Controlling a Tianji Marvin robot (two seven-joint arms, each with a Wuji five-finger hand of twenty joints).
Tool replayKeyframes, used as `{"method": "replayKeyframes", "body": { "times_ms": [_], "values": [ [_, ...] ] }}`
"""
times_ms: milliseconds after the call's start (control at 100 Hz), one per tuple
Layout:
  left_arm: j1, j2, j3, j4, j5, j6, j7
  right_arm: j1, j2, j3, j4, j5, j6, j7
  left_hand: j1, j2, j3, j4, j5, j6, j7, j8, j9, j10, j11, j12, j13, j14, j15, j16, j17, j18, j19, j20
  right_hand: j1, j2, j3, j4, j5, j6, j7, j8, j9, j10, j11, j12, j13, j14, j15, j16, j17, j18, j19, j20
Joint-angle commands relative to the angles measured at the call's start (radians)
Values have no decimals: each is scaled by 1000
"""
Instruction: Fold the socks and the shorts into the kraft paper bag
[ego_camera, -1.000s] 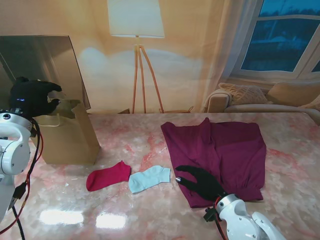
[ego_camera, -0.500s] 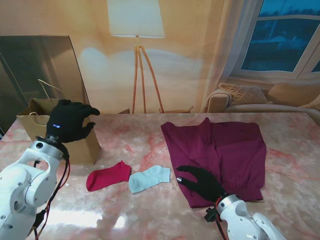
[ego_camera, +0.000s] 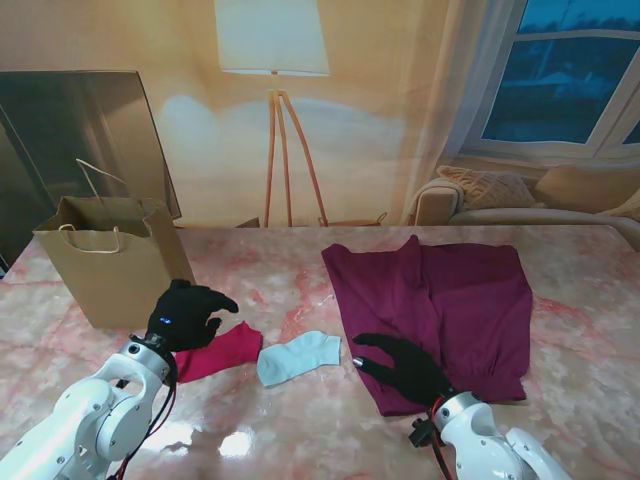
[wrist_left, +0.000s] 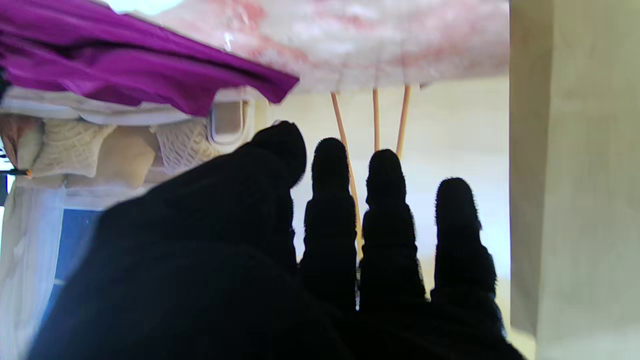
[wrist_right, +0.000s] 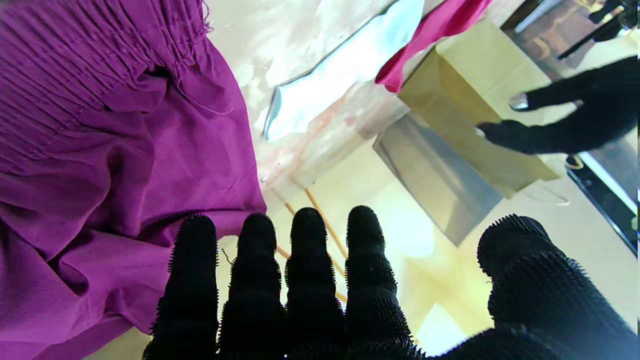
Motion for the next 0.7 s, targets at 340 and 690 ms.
{"method": "replayKeyframes", "body": {
  "times_ms": [340,690],
  "values": [
    [-110,9,173,172,1,-32,22,-13,0,-5,-8,-7,-5,-1,-39,2,4,45,-16,-2,-18,-18,-94,-35,-56,-71,-173,-15,-69,-51,-116,-17,-109,-26,23,28,-31,28,26,-25,11,5,35,-1,16,11,20,2,15,16,2,-5,21,35],
    [-247,13,319,303,-32,-18,-2,-19,-1,2,-9,0,-9,-1,89,34,44,49,-123,4,-141,-112,-215,7,-64,-111,-287,-22,-82,-86,-178,-65,-151,-32,24,29,-30,28,29,-25,13,5,37,-1,17,12,22,4,16,17,3,-4,22,35]
  ]
}}
